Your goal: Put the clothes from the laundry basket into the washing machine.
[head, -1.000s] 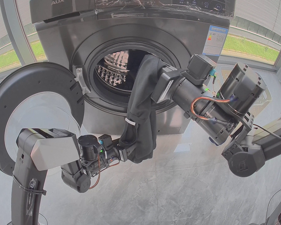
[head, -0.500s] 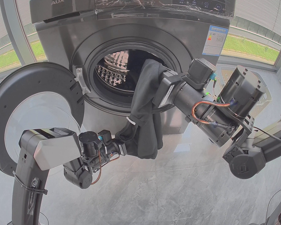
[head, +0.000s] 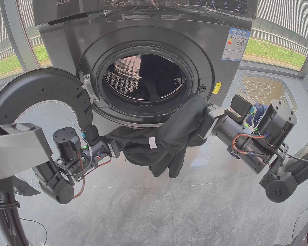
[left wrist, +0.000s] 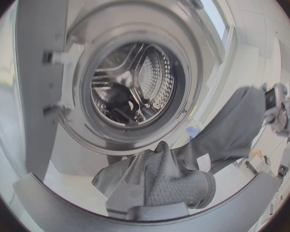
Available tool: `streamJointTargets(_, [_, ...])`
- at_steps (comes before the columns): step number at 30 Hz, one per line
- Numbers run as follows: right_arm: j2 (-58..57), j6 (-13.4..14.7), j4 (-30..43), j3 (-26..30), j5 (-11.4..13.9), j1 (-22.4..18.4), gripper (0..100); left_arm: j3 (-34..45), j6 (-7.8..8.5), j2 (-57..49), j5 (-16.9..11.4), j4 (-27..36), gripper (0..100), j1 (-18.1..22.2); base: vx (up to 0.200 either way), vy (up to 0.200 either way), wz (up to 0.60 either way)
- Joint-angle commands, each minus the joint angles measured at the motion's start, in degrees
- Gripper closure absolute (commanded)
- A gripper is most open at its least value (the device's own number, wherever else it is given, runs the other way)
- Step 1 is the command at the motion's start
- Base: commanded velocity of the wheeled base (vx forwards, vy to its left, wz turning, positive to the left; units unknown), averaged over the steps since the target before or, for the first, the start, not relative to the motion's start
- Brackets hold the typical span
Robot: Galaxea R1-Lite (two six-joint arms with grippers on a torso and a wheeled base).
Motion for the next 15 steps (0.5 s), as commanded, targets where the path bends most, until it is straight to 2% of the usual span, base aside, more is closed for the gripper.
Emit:
streamJointTargets(1, [-2.1,2.0,-3.0,7.9,0.1,-2.9,100,8.3,-0.15,-15.7,-0.2,0.0,100,1.5,0.0,0.0,0.0])
streamJointTargets(6, [-1.6,1.3,-3.6,9.7,0.2,-6.3,100,9.5,-0.33,-21.9,0.1,0.1,100,0.8,0.0,0.0,0.0])
streamJointTargets(8, [-1.6,1.3,-3.6,10.1,0.3,-7.0,100,9.7,0.11,-22.5,0.1,0.0,100,0.7,0.0,0.0,0.0])
streamJointTargets(15, [-2.2,0.5,-3.7,12.2,0.9,-10.3,100,9.2,0.03,-24.6,0.8,0.0,100,-0.4,0.0,0.0,0.0])
